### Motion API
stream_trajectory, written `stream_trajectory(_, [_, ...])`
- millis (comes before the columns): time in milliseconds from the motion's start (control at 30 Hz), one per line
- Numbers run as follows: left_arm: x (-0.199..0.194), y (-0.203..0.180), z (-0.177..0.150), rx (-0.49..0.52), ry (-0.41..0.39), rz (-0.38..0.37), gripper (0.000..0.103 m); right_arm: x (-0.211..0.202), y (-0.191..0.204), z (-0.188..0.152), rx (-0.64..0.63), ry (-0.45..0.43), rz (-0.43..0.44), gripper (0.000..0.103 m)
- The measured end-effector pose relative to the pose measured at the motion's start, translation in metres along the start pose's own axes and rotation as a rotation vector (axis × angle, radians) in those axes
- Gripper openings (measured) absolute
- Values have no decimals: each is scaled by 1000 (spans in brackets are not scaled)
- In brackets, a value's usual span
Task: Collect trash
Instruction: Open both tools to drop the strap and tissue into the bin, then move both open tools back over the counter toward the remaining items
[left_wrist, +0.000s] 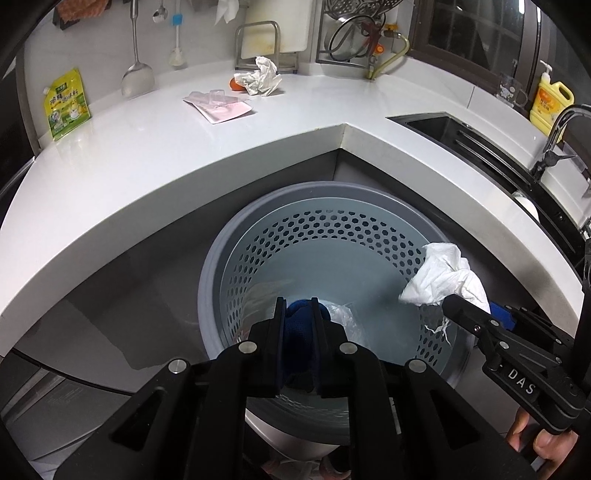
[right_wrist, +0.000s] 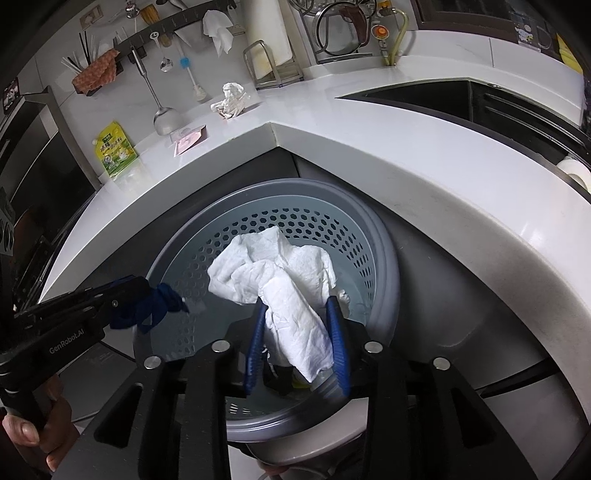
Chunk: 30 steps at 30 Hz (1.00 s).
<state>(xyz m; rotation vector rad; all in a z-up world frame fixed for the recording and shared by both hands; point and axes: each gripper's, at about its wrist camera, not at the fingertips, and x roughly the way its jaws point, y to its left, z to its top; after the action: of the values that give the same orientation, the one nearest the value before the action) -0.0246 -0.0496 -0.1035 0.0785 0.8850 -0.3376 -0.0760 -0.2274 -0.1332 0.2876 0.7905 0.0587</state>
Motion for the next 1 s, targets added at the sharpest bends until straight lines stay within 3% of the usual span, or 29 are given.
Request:
stream_trajectory(100, [0,1,0,-2,0,2,18,-3,-2,0,10,-17,-9,44])
stream_trajectory(200, [-1,3,0,-8,-6,7,38,-5,-4,0,18,-31,-12,52])
stream_trajectory(267, [-4,4,0,-18,-20,11,59,-6,-4,0,19,-32,-12,54])
stream_trajectory(300, [-6,5,0,-22,-31,12,61,-6,-4,1,19,-32,-14,56])
stream_trajectory(600, [-7,8,0,-28,-32,13,65,-8,-4,1,19,-44,-17,60])
stream_trajectory(1000, [-20,15,4,-54,-78,19,78,-16,-6,2,23,-69,-21,65])
